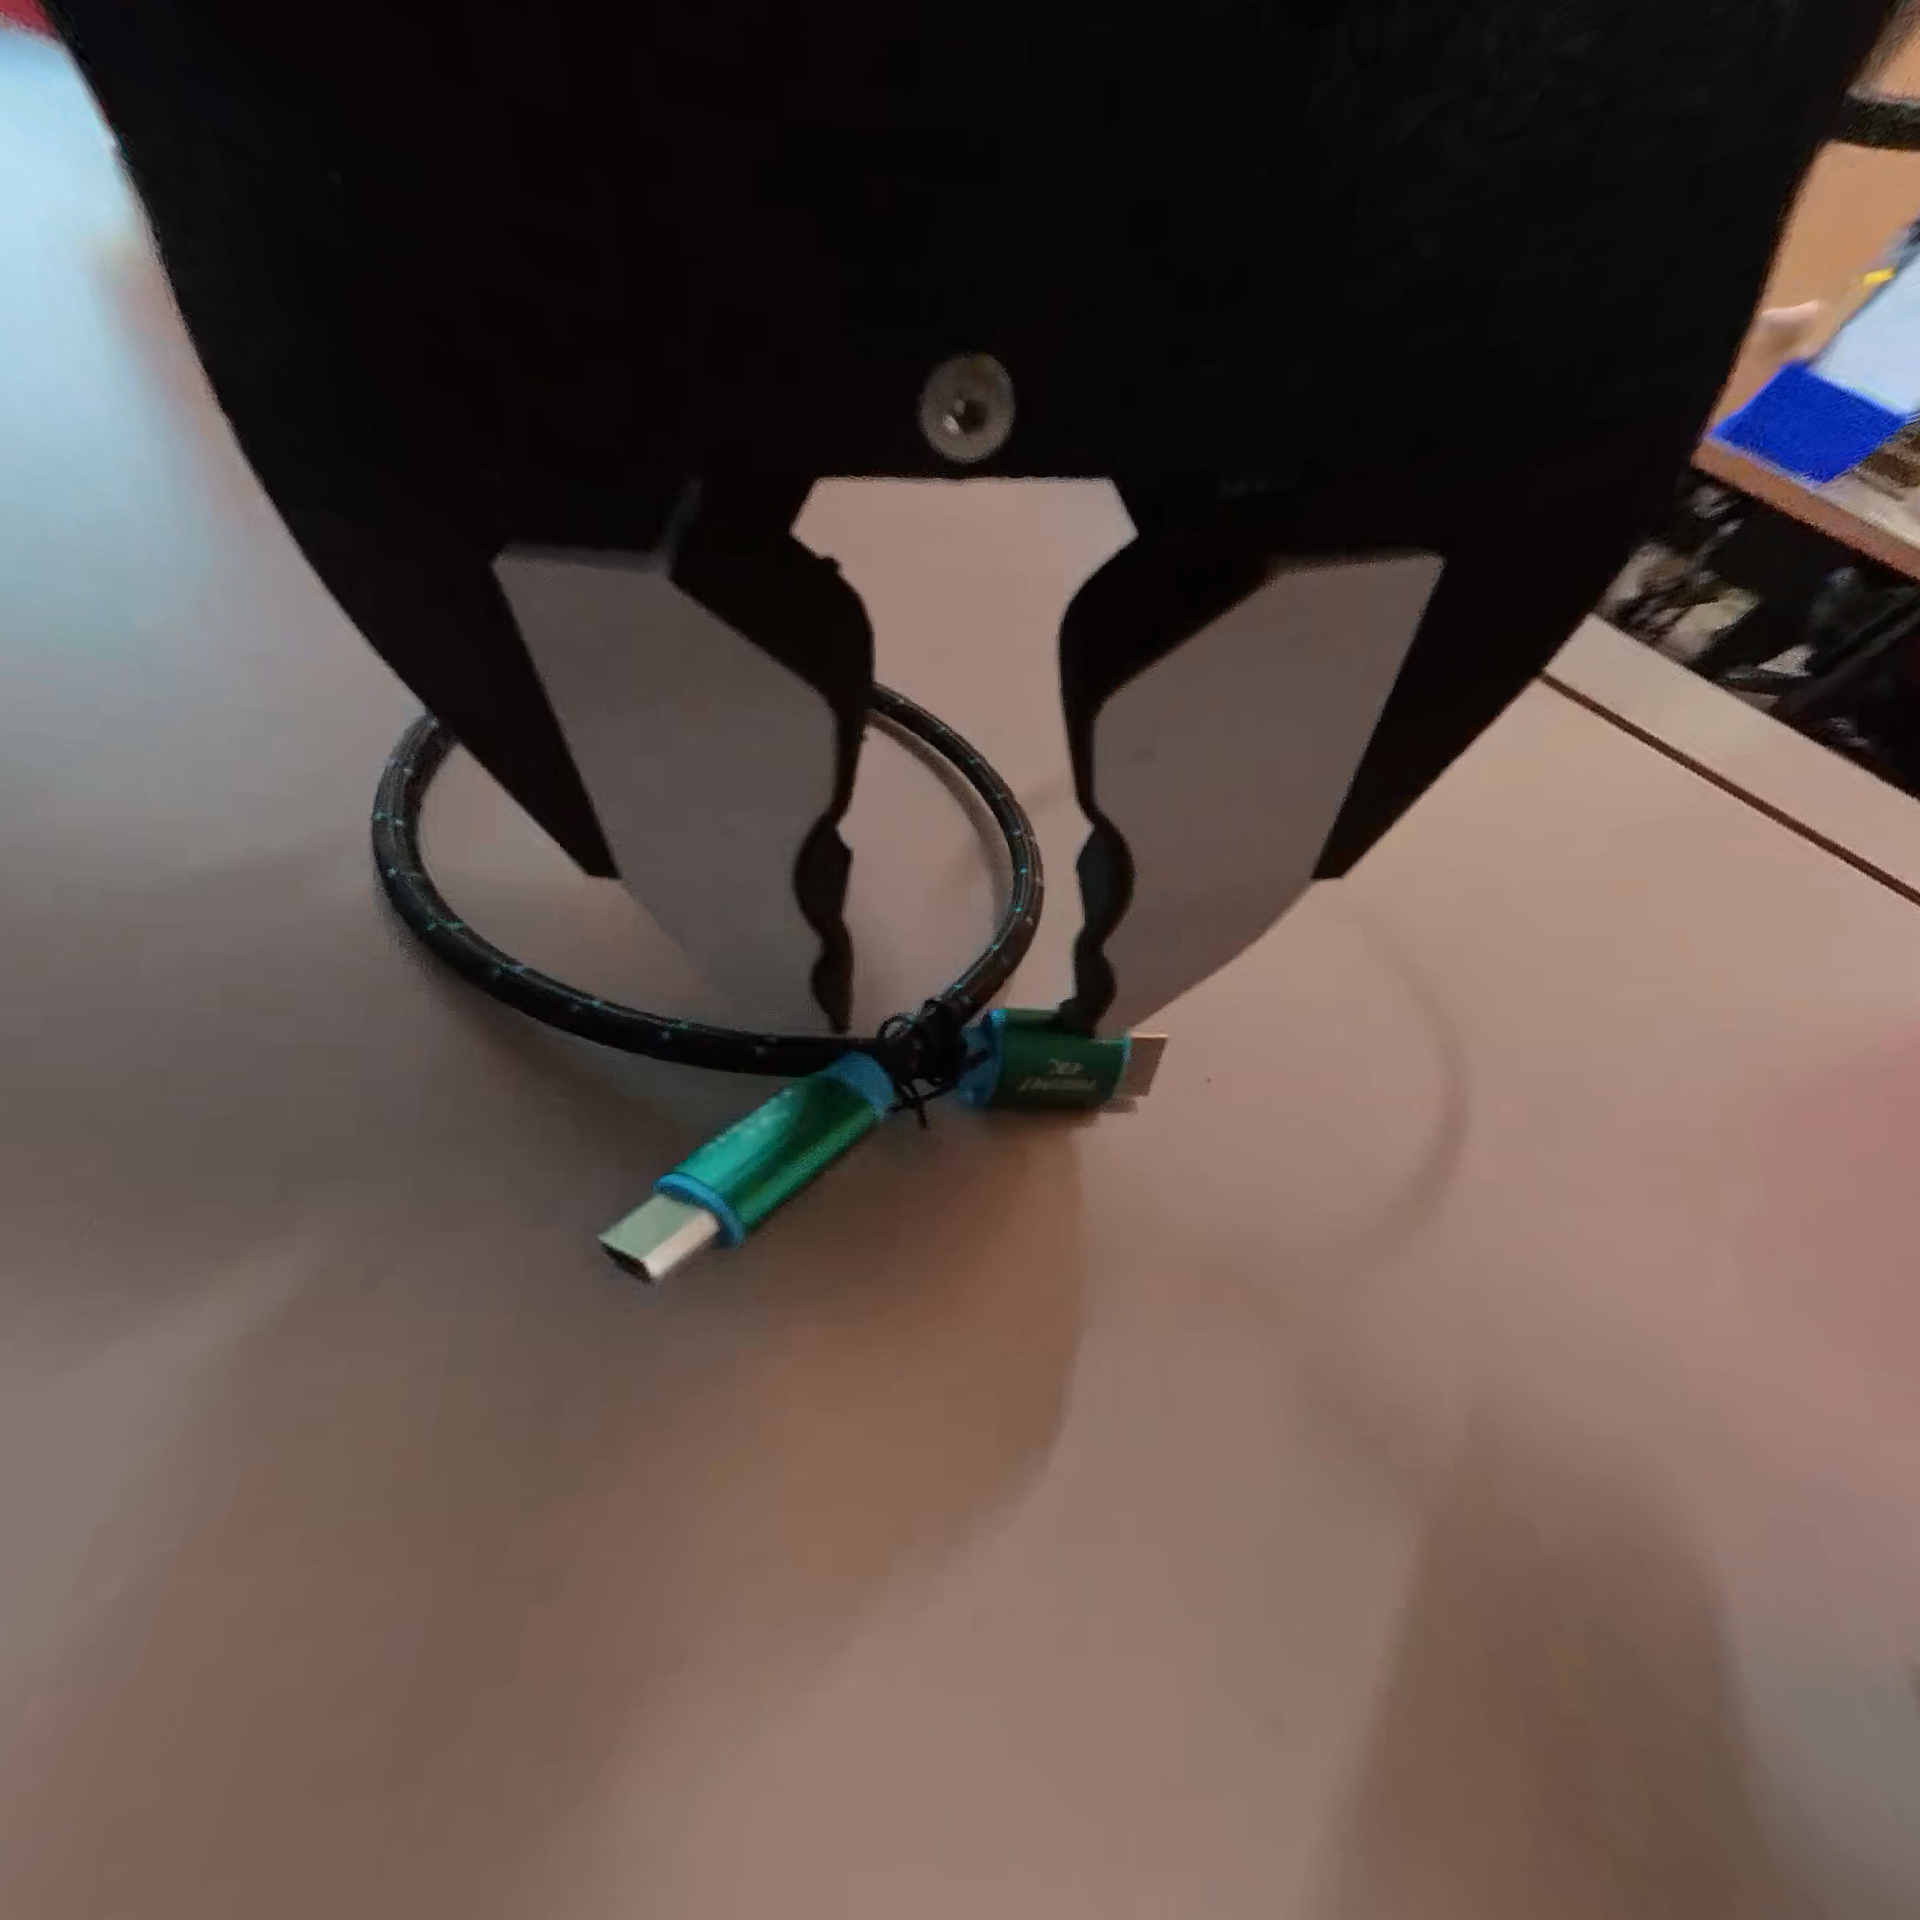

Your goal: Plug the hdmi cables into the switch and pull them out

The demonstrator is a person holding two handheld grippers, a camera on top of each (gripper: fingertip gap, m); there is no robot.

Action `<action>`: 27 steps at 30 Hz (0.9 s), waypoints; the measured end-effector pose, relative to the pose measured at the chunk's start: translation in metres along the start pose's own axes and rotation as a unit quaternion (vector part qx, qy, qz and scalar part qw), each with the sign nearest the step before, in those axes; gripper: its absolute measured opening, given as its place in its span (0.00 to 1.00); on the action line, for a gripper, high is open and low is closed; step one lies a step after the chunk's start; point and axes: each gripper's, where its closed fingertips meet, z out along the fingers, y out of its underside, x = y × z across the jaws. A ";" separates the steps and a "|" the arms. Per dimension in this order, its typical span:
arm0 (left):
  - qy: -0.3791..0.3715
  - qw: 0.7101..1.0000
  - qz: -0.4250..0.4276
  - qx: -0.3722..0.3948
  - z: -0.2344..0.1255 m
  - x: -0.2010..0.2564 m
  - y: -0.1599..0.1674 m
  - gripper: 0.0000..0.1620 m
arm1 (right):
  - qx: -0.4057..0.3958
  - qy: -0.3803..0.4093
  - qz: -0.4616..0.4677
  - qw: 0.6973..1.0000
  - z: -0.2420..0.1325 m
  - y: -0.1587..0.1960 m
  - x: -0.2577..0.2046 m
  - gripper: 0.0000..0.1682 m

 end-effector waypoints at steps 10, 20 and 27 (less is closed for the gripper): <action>0.052 0.969 -0.232 0.063 0.001 0.010 0.015 0.05 | 0.005 0.007 -0.005 1.000 -0.003 -0.003 0.001 0.07; 0.029 0.862 -0.490 0.126 -0.004 0.026 0.039 0.04 | 0.004 0.010 -0.006 1.000 -0.003 -0.003 0.002 0.07; -0.003 0.840 -0.528 0.126 -0.005 0.037 0.046 0.03 | -0.007 0.007 -0.002 1.000 -0.001 0.002 0.002 0.07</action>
